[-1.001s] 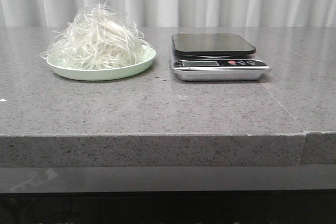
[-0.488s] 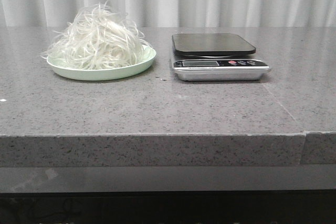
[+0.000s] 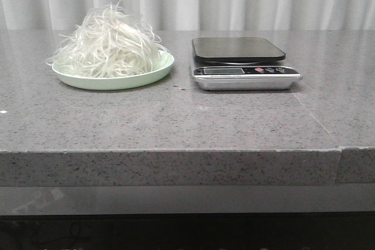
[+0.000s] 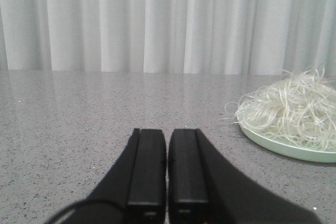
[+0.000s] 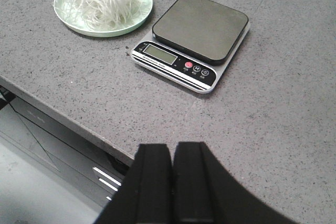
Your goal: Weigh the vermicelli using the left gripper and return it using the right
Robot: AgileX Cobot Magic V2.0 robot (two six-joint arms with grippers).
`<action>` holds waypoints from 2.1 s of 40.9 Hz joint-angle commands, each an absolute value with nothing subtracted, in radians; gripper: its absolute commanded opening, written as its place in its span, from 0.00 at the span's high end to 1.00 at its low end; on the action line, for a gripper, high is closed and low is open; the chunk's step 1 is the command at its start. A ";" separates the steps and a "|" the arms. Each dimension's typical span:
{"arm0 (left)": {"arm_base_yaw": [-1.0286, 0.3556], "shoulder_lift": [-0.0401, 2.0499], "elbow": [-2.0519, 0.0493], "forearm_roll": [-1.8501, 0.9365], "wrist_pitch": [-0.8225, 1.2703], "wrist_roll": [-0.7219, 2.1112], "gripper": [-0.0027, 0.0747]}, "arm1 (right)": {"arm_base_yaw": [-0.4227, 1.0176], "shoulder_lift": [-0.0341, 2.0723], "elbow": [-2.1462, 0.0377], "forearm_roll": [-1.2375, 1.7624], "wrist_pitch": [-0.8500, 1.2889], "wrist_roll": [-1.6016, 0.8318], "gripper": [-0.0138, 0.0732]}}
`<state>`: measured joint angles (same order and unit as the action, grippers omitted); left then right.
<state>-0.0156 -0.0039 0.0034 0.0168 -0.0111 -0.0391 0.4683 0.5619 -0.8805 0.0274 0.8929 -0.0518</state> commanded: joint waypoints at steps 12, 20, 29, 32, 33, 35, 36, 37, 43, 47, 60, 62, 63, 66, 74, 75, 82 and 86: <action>-0.017 -0.024 0.010 0.016 -0.096 -0.049 0.78 | 0.371 0.485 -0.788 0.000 0.615 -0.059 0.66; -0.017 -0.024 0.010 0.016 -0.096 -0.049 0.78 | 0.188 0.312 -0.553 0.000 0.370 -0.059 0.66; -0.017 -0.024 0.010 0.016 -0.096 -0.049 0.78 | 0.053 0.139 -0.279 0.000 0.165 -0.059 0.66; -0.017 -0.024 0.010 0.016 -0.096 -0.049 0.78 | 0.043 0.099 -0.197 0.000 0.096 -0.059 0.66; -0.017 -0.024 0.010 0.016 -0.096 -0.049 0.78 | 0.040 0.089 -0.177 0.000 0.078 -0.059 0.66; -0.017 -0.024 0.010 0.016 -0.096 -0.049 0.78 | 0.035 0.068 -0.126 0.000 0.053 -0.059 0.66; -0.017 -0.024 0.010 0.016 -0.096 -0.049 0.78 | 0.034 0.057 -0.109 0.000 0.040 -0.059 0.66; -0.017 -0.024 0.010 0.016 -0.096 -0.049 0.78 | 0.031 0.049 -0.087 0.000 0.031 -0.059 0.66; -0.017 -0.024 0.010 0.016 -0.096 -0.049 0.78 | -0.007 -0.008 0.003 0.032 -0.029 -0.059 0.66; -0.017 -0.024 0.010 0.016 -0.096 -0.049 0.78 | -0.003 -0.026 0.018 0.042 -0.028 -0.059 0.66; -0.017 -0.024 0.010 0.016 -0.096 -0.049 0.78 | -0.001 -0.027 0.020 0.049 -0.025 -0.059 0.66; -0.017 -0.024 0.010 0.016 -0.096 -0.049 0.78 | -0.001 -0.027 0.020 0.049 -0.030 -0.059 0.66; -0.017 -0.024 0.010 0.016 -0.096 -0.049 0.78 | -0.001 -0.027 0.020 0.049 -0.034 -0.058 0.66; -0.017 -0.024 0.010 0.016 -0.096 -0.049 0.78 | -0.001 -0.027 0.020 0.048 -0.047 -0.030 0.66; -0.017 -0.024 0.010 0.016 -0.096 -0.049 0.78 | -0.001 -0.027 0.020 0.010 -0.077 0.035 0.66; -0.017 -0.024 0.010 0.016 -0.096 -0.049 0.78 | -0.001 -0.027 0.020 0.006 -0.077 0.035 0.66; -0.017 -0.024 0.010 0.016 -0.096 -0.049 0.78 | 0.009 -0.027 0.020 -0.010 -0.077 0.037 0.66; -0.017 -0.024 0.010 0.016 -0.096 -0.049 0.78 | 0.023 -0.027 0.020 -0.010 -0.077 0.037 0.66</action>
<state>-0.0156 -0.0039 0.0034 0.0168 -0.0157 -0.0391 0.0143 -0.0115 0.0285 0.0000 0.0111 0.0336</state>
